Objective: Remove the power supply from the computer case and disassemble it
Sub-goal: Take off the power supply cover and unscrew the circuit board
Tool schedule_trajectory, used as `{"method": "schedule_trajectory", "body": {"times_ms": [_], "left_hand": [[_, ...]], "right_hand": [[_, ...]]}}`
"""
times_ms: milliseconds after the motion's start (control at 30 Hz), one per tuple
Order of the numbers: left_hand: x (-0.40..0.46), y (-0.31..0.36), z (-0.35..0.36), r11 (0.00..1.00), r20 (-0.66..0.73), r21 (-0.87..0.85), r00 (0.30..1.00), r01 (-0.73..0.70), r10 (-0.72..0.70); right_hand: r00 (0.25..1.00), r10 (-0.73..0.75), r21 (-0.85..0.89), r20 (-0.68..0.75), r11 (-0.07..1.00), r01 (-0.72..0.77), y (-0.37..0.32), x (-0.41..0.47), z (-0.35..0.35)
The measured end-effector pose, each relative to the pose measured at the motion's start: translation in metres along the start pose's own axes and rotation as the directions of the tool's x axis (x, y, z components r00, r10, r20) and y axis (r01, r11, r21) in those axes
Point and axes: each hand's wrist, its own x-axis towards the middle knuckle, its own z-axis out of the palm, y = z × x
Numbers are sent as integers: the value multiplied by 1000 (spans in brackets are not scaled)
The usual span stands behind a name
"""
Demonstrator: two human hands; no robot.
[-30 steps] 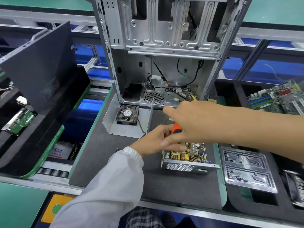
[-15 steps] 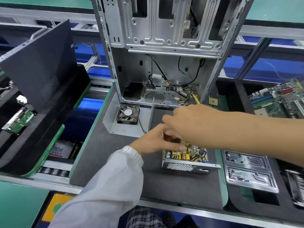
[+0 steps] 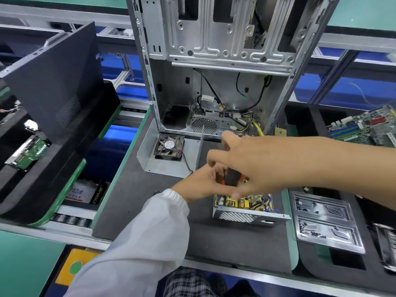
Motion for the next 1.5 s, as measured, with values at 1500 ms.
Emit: {"method": "schedule_trajectory", "body": {"times_ms": [1500], "left_hand": [[1, -1, -1, 999, 20, -31, 999, -27, 27]], "right_hand": [[999, -40, -45, -12, 998, 40, 5, 4, 6]]}}
